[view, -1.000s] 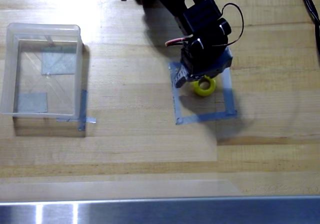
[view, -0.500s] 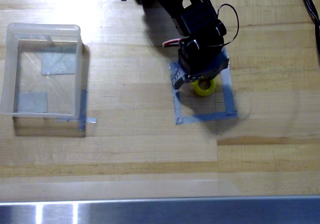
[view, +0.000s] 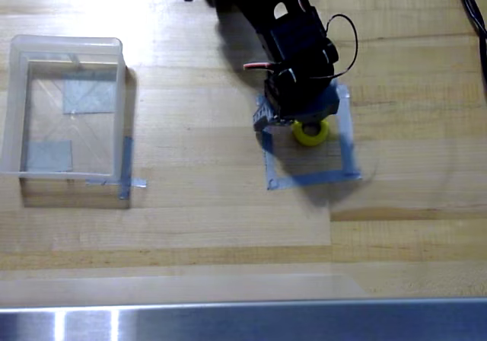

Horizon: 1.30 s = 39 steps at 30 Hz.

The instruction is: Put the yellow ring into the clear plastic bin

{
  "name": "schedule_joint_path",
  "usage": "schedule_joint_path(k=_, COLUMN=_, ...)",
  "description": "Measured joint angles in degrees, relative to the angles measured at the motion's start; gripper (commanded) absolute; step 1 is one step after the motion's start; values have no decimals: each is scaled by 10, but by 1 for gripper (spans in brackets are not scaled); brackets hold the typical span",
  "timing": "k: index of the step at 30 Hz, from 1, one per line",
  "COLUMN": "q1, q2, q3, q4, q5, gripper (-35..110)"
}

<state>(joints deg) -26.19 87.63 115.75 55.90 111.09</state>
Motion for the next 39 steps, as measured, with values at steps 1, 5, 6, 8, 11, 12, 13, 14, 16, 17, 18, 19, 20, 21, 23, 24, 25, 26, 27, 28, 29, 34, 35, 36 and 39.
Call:
schedule_joint_path(k=1, q1=1, q2=-1, q3=0, q4=3, q5=0, gripper=31)
schedule_joint_path(k=5, q1=11, q2=-5, q3=0, q4=0, q5=0, gripper=31)
schedule_joint_path(k=6, q1=11, q2=-8, q3=0, q4=2, q5=-1, gripper=31)
schedule_joint_path(k=8, q1=7, q2=-10, q3=0, q4=5, q5=-3, gripper=31)
schedule_joint_path(k=11, q1=4, q2=-10, q3=0, q4=5, q5=-4, gripper=27)
schedule_joint_path(k=12, q1=4, q2=-10, q3=0, q4=5, q5=-4, gripper=24)
schedule_joint_path(k=13, q1=5, q2=-10, q3=0, q4=5, q5=-4, gripper=21)
schedule_joint_path(k=14, q1=7, q2=-10, q3=0, q4=5, q5=-4, gripper=18)
schedule_joint_path(k=16, q1=12, q2=-10, q3=0, q4=5, q5=-4, gripper=10)
schedule_joint_path(k=17, q1=14, q2=-10, q3=0, q4=6, q5=-4, gripper=6)
schedule_joint_path(k=18, q1=15, q2=-10, q3=0, q4=7, q5=-4, gripper=2)
schedule_joint_path(k=19, q1=18, q2=-10, q3=0, q4=7, q5=-4, gripper=-1)
schedule_joint_path(k=20, q1=24, q2=-10, q3=-1, q4=7, q5=-5, gripper=-2)
schedule_joint_path(k=21, q1=31, q2=-10, q3=-1, q4=7, q5=-5, gripper=-1)
schedule_joint_path(k=23, q1=37, q2=-10, q3=-1, q4=6, q5=-4, gripper=2)
schedule_joint_path(k=24, q1=24, q2=-10, q3=-1, q4=-1, q5=-3, gripper=2)
schedule_joint_path(k=25, q1=18, q2=-10, q3=-1, q4=-1, q5=-4, gripper=2)
schedule_joint_path(k=26, q1=13, q2=-10, q3=-1, q4=4, q5=-4, gripper=2)
schedule_joint_path(k=27, q1=15, q2=-10, q3=-1, q4=6, q5=-4, gripper=2)
schedule_joint_path(k=28, q1=18, q2=-10, q3=-1, q4=6, q5=-4, gripper=1)
schedule_joint_path(k=29, q1=18, q2=-10, q3=-1, q4=6, q5=-4, gripper=1)
schedule_joint_path(k=34, q1=16, q2=-9, q3=3, q4=4, q5=-4, gripper=0)
schedule_joint_path(k=35, q1=16, q2=-8, q3=4, q4=4, q5=-4, gripper=0)
schedule_joint_path(k=36, q1=16, q2=-4, q3=6, q4=7, q5=-4, gripper=0)
schedule_joint_path(k=39, q1=18, q2=8, q3=11, q4=26, q5=-5, gripper=0)
